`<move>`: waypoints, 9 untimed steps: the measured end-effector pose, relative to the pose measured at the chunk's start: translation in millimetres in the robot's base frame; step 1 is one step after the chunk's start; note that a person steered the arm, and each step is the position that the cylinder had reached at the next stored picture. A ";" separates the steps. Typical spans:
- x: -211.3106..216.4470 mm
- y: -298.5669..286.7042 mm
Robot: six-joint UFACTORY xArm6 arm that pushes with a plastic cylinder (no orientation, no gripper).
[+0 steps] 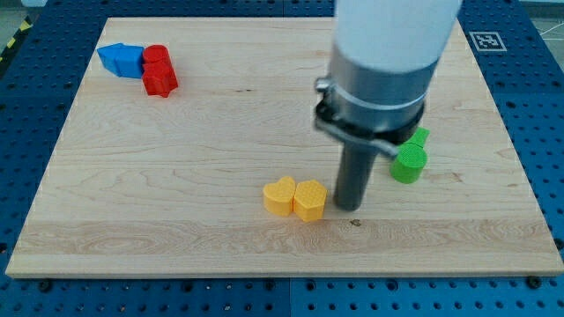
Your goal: Separate green circle and green star
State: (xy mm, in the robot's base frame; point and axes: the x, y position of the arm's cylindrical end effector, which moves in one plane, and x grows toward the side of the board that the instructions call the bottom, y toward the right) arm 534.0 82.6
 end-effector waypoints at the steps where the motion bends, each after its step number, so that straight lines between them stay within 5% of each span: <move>1: -11.5 6.6; 4: -14.9 6.6; 6: 39.7 49.4; 9: -27.1 87.6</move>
State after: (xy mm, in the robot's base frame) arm 506.9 170.2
